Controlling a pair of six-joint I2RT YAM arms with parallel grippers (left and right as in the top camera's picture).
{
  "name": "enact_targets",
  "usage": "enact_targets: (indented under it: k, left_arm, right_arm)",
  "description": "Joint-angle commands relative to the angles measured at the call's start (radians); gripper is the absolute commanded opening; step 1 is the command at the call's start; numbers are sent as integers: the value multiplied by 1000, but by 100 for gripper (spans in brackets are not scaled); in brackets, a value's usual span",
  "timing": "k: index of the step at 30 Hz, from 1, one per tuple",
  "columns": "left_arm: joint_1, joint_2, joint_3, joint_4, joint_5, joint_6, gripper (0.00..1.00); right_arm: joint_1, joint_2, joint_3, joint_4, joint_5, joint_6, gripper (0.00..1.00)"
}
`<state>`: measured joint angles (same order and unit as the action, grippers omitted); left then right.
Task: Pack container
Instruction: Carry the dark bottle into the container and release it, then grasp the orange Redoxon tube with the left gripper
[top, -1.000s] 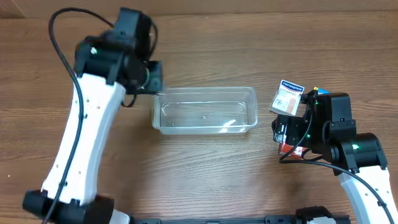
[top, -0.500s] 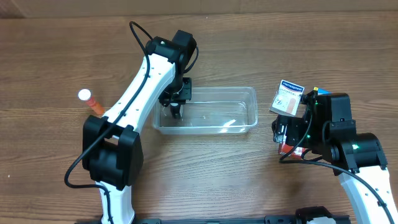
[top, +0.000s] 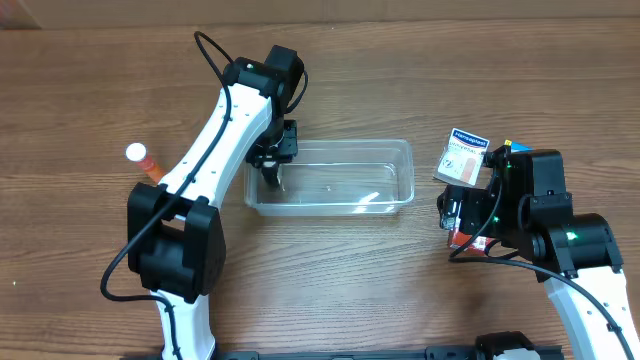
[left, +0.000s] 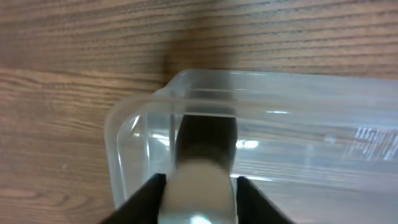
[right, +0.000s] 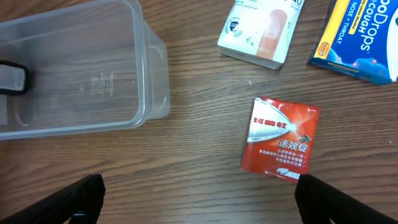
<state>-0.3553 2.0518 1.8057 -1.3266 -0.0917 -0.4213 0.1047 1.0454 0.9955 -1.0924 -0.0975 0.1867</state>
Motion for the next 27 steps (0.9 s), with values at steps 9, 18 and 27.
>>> enact_targets:
  k: [9,18,27]
  left_arm:
    - [0,-144,87,-85,-44,-2,56]
    - [454,-496,76,-103,-129,37,90]
    - [598,-108,65,-100,-11,139,94]
  right_arm:
    - [-4,-5,29,3,2,8,100]
    - [-4,-5,29,2,2,8,100]
    - [-4,-5,27,-1,2,8,100]
